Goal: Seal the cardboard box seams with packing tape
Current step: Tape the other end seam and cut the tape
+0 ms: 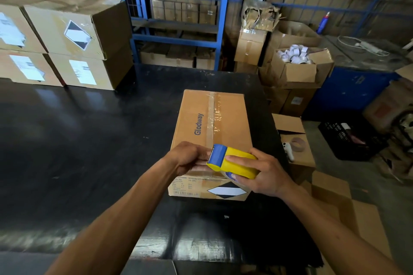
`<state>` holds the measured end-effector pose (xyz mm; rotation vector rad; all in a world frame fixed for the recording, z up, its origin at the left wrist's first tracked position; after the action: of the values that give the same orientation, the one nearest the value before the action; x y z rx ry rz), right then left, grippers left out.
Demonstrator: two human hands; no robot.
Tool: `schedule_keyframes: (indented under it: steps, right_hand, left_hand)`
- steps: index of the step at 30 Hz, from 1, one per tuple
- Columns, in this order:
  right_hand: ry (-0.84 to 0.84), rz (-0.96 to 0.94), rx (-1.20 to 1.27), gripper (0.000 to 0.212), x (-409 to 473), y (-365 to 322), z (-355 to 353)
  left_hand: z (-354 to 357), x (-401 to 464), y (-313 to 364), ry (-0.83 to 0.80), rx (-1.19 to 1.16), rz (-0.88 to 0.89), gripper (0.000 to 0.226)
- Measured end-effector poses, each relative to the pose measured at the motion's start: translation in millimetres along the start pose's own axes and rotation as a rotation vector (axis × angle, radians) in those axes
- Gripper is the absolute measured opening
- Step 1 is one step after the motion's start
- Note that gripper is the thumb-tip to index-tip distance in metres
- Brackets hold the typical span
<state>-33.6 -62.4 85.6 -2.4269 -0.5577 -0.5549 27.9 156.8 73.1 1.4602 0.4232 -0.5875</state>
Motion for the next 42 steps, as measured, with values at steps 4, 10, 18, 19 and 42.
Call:
schedule_keyframes:
  steps: [4, 10, 18, 19, 42]
  right_hand:
    - [-0.059, -0.059, -0.025, 0.058, 11, 0, 0]
    - [-0.221, -0.141, -0.076, 0.051, 8, 16, -8]
    - [-0.334, -0.183, -0.266, 0.051, 7, -13, 32]
    - [-0.345, -0.192, -0.288, 0.051, 8, -17, 36]
    - [-0.529, -0.102, -0.527, 0.051, 23, -38, 49]
  left_hand:
    - [-27, 2, -5, 0.172, 0.025, 0.051, 0.014]
    - [-92, 1, -40, 0.382, 0.184, 0.298, 0.015]
    - [-106, -2, -83, 0.653, 0.298, 0.507, 0.019]
    - [-106, 1, -86, 0.667, 0.318, 0.523, 0.020]
    - [-119, 32, -102, 0.500, 0.155, 0.442, 0.063]
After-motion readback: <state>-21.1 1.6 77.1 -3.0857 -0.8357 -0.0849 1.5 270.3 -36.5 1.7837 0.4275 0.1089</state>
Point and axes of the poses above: each hand's wrist, its own x-axis towards the middle knuckle, its own z-axis out of the palm, y = z × x, the point moved 3 cm from there along x, towards the middle knuckle, and after that the axes turned 14 degrees about y, right-handed, at the moved point
